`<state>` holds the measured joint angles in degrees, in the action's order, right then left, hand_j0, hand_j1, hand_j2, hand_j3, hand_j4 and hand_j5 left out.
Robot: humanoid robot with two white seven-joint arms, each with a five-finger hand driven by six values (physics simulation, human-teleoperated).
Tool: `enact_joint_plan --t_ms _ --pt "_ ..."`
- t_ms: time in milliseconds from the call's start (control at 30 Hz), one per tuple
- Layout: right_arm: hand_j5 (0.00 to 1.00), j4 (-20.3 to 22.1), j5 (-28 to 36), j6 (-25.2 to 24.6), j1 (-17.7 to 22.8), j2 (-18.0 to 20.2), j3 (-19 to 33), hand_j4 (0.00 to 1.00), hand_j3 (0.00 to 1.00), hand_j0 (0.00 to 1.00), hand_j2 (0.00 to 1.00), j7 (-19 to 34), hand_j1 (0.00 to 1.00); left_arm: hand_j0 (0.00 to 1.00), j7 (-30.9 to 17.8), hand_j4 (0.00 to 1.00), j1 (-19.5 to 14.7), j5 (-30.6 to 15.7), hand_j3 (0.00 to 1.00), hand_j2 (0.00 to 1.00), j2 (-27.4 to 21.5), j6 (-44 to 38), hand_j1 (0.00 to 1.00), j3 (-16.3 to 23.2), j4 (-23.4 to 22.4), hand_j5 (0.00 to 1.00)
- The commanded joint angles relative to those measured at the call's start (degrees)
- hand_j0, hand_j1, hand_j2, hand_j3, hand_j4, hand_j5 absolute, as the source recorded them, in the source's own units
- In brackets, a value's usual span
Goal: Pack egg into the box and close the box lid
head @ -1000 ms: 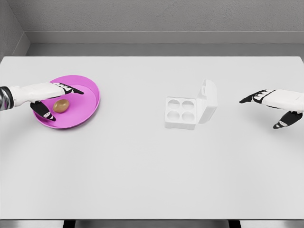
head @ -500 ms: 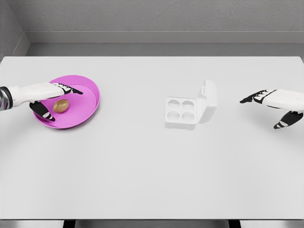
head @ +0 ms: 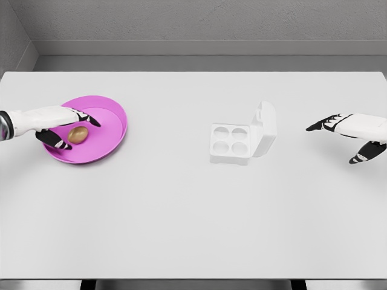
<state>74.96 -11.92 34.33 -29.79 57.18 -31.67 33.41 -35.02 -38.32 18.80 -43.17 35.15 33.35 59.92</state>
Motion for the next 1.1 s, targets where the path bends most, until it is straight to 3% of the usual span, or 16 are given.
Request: enact_joint_plan --t_ms 0,467,600,1067 --pt "1.00 0.0 0.4 -0.1 0.0 0.1 0.0 1.00 1.00 1.00 1.00 -0.1 1.00 0.72 0.0 0.72 0.0 -0.4 0.72 0.72 -0.2 -0.1 0.72 0.0 0.0 0.72" --pt "1.00 0.0 0.3 -0.1 0.0 0.2 0.0 1.00 1.00 1.00 1.00 -0.1 1.00 0.59 0.0 0.59 0.3 -0.8 0.59 0.59 -0.2 -0.1 0.59 0.2 0.2 0.59" --pt "1.00 0.0 0.3 -0.1 -0.1 0.2 0.0 1.00 1.00 1.00 1.00 -0.1 1.00 0.51 0.0 0.51 0.4 -1.0 0.51 0.51 -0.2 -0.1 0.51 0.5 0.4 0.51" --pt "1.00 0.1 0.3 -0.1 -0.1 0.2 0.0 1.00 1.00 1.00 1.00 -0.1 1.00 0.43 0.0 0.43 0.8 -1.0 0.43 0.43 -0.2 -0.1 0.43 0.6 0.5 0.43"
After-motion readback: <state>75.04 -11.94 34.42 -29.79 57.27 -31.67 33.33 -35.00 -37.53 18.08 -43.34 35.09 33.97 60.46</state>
